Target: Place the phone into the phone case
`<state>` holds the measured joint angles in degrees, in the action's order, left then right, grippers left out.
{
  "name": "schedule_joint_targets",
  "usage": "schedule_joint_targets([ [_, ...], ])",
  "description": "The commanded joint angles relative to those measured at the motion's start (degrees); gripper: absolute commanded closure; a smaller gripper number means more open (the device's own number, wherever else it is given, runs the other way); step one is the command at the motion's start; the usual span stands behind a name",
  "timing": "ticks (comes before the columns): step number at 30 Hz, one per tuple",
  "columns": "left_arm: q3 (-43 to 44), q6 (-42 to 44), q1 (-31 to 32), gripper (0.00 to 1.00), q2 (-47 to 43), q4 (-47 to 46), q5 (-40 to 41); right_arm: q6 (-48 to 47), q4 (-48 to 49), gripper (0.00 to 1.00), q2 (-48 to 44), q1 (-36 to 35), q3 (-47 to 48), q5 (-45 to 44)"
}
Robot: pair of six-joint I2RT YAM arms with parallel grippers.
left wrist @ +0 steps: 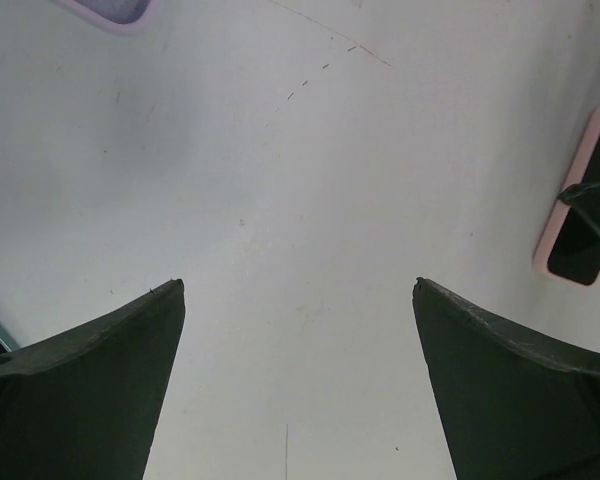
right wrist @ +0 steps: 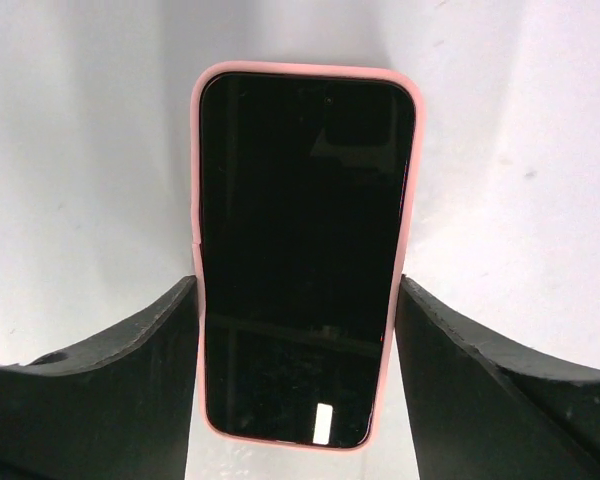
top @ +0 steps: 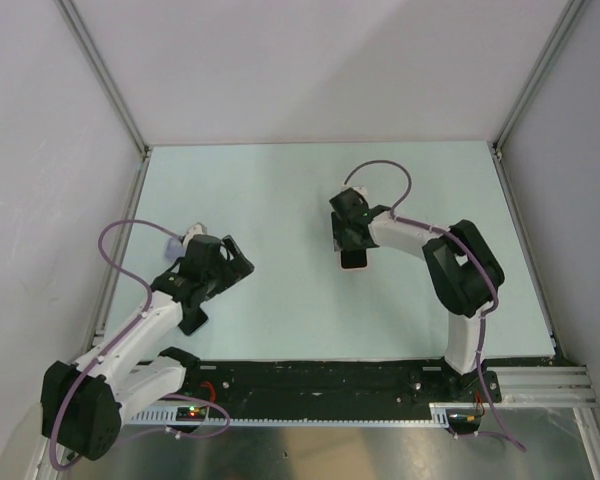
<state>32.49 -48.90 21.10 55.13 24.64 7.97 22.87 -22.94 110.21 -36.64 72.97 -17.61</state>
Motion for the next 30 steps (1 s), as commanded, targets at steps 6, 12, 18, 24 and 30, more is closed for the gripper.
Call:
schedule_joint_targets([
  [6, 2.1, 0.7, -0.4, 0.0, -0.4, -0.2, 0.7, -3.6, 0.6, 0.74, 3.4, 4.4, 7.9, 0.1],
  [12, 0.7, 0.1, -0.5, 0.0, -0.9, -0.2, 0.7, -4.3, 0.8, 0.5, 4.8, 5.3, 8.7, 1.8],
  [18, -1.4, -1.7, -0.5, 0.0, -2.1, 0.0, 1.6, -5.0, 0.2, 0.2, 5.1, 5.4, 8.9, 4.3],
  [24, -3.8, -7.4, -1.1, 0.0, -5.4, 3.1, 6.0, -5.5, -2.0, 0.01, 3.1, 5.8, 9.9, 4.6],
  [30, -3.1, -15.1, -3.0, 0.0, -8.9, 11.5, 14.8, -2.0, -4.1, 0.0, -2.2, 6.4, 9.1, 4.1],
])
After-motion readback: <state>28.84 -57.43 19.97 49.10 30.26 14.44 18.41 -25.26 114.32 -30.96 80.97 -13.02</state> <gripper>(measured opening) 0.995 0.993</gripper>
